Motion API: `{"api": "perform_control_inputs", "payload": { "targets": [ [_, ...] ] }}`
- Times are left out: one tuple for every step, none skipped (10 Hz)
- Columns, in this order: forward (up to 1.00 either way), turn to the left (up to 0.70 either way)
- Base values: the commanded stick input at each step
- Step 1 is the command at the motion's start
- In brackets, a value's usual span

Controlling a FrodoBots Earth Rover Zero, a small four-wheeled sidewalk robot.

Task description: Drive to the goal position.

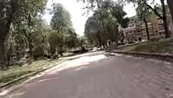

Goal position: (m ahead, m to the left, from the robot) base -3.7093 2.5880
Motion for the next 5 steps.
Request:
{"api": "perform_control_inputs", "payload": {
  "targets": [
    [0.85, 0.0],
    [0.85, 0.0],
    [0.85, 0.0],
    [0.85, 0.0],
    [0.85, 0.0]
  ]
}}
